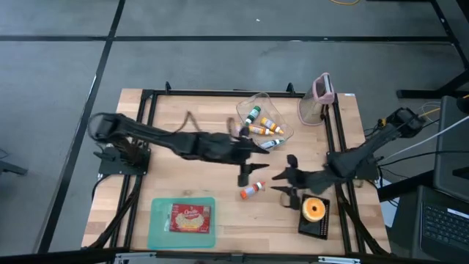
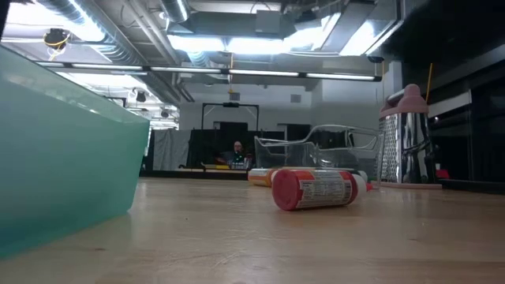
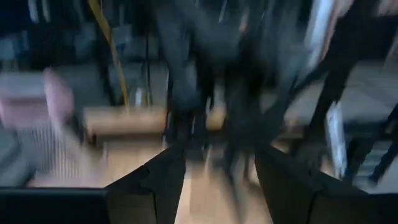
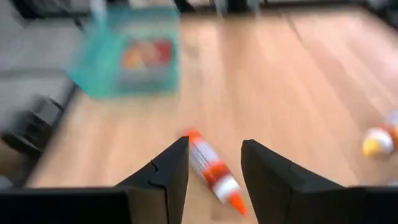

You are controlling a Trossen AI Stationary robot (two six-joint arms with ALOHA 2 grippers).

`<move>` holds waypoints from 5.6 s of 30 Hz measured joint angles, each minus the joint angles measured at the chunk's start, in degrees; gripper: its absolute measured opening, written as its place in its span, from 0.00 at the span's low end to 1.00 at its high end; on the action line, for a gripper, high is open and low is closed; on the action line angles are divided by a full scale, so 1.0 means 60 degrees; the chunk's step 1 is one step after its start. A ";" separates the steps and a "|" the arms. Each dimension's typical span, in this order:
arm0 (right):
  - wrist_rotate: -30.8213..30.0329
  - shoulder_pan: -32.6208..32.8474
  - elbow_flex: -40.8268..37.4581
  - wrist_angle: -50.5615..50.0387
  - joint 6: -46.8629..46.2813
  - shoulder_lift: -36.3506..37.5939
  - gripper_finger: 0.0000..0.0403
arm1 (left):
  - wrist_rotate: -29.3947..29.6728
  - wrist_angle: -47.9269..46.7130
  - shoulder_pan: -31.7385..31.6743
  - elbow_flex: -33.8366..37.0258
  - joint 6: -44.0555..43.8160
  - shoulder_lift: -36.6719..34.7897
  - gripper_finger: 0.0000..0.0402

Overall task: Pick & Place Food Item
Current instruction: Put the red food coloring into the transparent bin, then put the orange food coloring into the transparent bin

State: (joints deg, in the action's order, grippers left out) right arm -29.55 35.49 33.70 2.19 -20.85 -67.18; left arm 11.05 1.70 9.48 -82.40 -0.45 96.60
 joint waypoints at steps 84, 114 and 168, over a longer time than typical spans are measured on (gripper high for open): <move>0.6465 -0.3905 0.6863 -0.5478 0.6174 -0.7944 0.09 | 0.4149 0.5478 0.3966 0.6639 0.1551 -0.4488 0.45; 0.1908 -0.6525 0.9027 -0.9552 0.5158 -0.3997 0.09 | 0.3759 0.5429 0.3966 0.6639 0.1418 -0.4488 0.45; 0.6966 -0.7479 0.4622 -0.2717 0.2682 0.1536 0.55 | 0.1829 -0.2195 -0.0554 0.4082 0.0640 0.0472 0.45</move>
State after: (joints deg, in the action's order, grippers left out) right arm 12.25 -9.39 61.43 -14.11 -4.75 -57.97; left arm 22.02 -11.47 6.16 -57.91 3.39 99.43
